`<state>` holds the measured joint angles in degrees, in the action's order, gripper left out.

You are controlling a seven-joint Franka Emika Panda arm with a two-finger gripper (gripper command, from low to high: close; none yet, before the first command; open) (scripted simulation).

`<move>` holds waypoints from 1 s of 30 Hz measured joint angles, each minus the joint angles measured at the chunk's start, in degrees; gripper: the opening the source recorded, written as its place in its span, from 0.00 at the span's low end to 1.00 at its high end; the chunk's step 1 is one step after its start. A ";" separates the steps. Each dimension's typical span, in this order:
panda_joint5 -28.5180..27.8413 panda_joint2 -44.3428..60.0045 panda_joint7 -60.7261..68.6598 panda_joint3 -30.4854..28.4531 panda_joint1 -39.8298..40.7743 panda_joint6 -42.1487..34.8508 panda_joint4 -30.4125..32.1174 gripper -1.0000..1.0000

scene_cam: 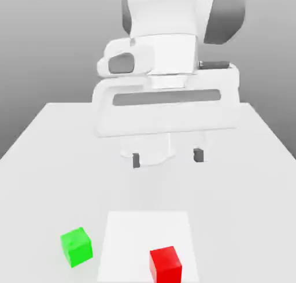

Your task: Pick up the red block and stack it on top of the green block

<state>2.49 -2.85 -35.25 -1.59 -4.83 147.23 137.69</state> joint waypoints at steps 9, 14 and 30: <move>-1.50 18.61 2.12 0.14 -0.68 8.23 1.68 0.50; -1.13 25.90 2.49 0.48 -0.43 14.18 0.66 0.00; -1.14 8.88 1.74 -8.06 7.67 3.73 7.30 0.00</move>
<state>1.35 6.03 -33.51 -9.65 2.84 150.96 145.00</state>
